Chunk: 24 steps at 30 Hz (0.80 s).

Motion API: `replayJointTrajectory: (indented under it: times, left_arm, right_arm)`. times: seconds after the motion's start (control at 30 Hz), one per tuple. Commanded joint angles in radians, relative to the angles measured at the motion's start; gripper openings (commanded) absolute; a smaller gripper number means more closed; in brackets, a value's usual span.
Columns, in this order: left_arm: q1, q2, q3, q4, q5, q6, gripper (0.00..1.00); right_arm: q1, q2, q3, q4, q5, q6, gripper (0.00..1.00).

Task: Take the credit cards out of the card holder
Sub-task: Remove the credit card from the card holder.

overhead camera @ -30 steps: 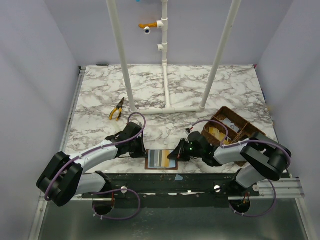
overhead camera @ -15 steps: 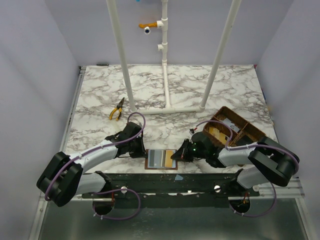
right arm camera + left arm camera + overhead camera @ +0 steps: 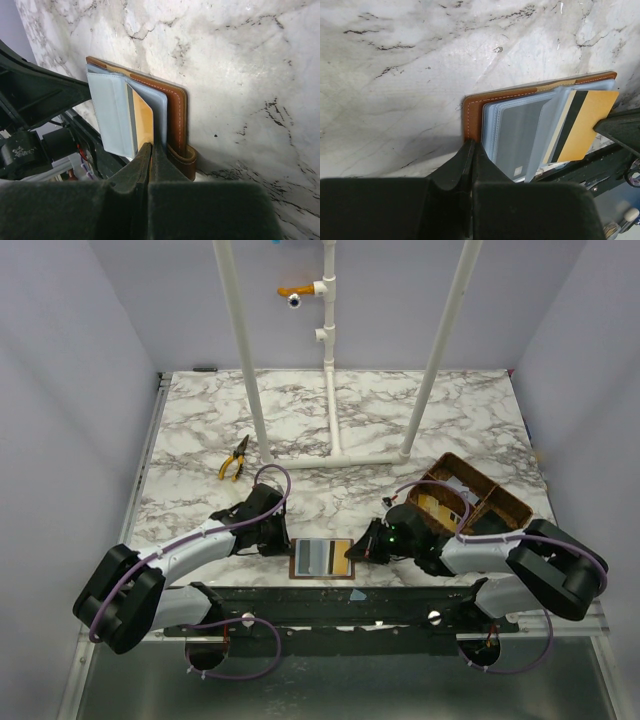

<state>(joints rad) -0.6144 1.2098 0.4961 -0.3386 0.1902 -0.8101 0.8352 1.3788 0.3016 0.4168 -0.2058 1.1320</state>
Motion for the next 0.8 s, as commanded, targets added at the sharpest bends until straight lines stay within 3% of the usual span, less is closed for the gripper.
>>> replayJointTrajectory:
  times: [0.0,0.7,0.77]
  left_arm:
    - [0.009,-0.013,0.013,-0.084,-0.066,0.034,0.0]
    - [0.009,-0.103,0.154,-0.202,-0.067,0.078,0.0]
    - [0.008,-0.118,0.174,-0.216,-0.061,0.086,0.13]
  right_arm:
    - [-0.011,-0.021,-0.013,-0.067,0.04,-0.024,0.01]
    - [-0.018,-0.123,0.032,-0.164,0.051,-0.03,0.01]
    - [-0.019,-0.135,0.039,-0.173,0.049,-0.028,0.01]
